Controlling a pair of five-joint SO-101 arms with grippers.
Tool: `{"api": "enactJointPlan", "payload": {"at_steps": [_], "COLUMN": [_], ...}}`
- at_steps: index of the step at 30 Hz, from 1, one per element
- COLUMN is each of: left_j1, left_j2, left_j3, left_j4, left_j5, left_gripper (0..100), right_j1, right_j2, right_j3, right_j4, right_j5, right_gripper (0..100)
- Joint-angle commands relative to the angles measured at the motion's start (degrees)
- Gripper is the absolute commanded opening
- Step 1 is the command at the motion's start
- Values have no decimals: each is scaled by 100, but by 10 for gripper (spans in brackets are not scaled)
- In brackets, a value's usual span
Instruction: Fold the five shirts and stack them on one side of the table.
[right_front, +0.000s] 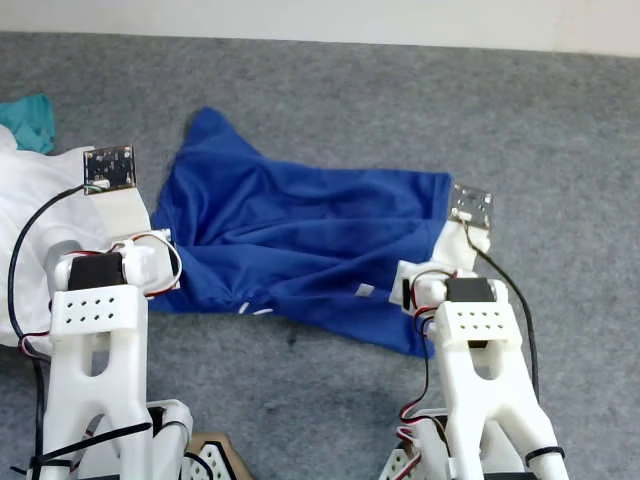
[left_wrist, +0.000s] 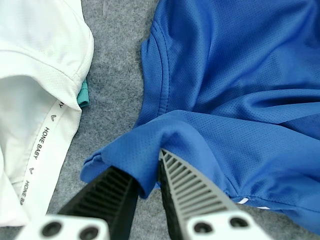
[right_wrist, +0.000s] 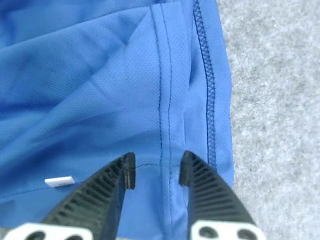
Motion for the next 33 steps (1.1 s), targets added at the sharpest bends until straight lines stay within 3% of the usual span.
{"api": "enactJointPlan", "payload": {"at_steps": [1, 18, 33], "left_j1": [110, 110, 110], "left_j2": [-75, -75, -75], "left_j3": [-40, -40, -40], "left_j4": [-62, -97, -97], "left_j5": [26, 26, 26], "left_gripper": [46, 46, 46], "right_j1": [-40, 84, 57], "right_j2": [576, 1138, 215], "right_j3": [-207, -523, 4], "right_j4": [-215, 119, 400], "right_j5": [220, 237, 396], "right_gripper": [140, 138, 142]}}
